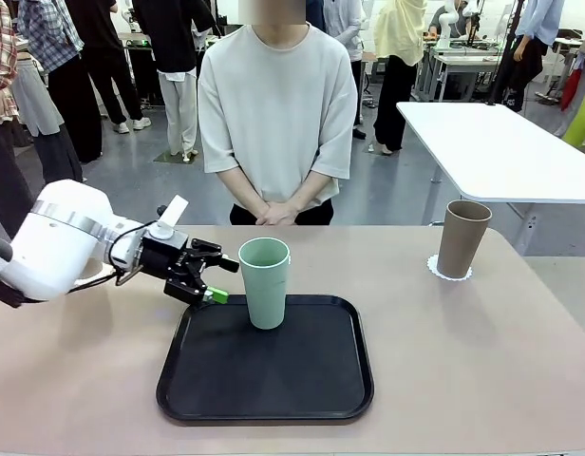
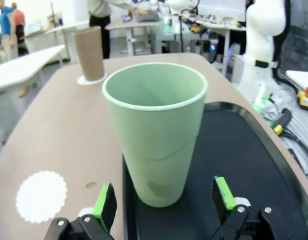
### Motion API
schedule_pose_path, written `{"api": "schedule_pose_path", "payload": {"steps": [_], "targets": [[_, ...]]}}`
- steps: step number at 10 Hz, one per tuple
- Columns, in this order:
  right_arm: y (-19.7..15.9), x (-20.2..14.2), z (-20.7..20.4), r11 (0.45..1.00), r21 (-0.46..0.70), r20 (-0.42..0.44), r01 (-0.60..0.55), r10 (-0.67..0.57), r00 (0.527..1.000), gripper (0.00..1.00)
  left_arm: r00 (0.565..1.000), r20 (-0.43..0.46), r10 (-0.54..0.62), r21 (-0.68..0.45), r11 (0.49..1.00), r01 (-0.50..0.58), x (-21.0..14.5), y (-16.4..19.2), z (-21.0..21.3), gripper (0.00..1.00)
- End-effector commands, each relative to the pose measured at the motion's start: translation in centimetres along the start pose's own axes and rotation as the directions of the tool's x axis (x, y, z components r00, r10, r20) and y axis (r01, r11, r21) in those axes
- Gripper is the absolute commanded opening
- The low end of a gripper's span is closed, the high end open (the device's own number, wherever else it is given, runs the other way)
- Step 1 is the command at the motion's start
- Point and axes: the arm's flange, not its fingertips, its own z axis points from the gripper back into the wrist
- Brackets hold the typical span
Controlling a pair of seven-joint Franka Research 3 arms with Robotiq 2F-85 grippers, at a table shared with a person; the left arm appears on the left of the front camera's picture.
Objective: Place coasters on the table and set cups on them.
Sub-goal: Take one Reusable plastic cup from the Flat Tray and place it on a coaster set by the human.
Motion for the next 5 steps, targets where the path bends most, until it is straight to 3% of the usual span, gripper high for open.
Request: {"api": "schedule_pose_path", "payload": {"steps": [1, 5], "targets": [[0.0, 0.0, 0.0, 1.000, 0.000, 0.002, -0.002, 0.002, 1.000, 1.00, 1.000, 0.010, -0.024, 0.037, 0.999, 0.024, -1.0, 0.8, -2.1, 1.00], [0.0, 0.0, 0.0, 1.000, 0.000, 0.002, -0.002, 0.002, 1.000, 1.00, 1.000, 0.005, -0.017, 0.041, 0.999, 0.017, -2.2, 1.6, -3.2, 1.00]]}}
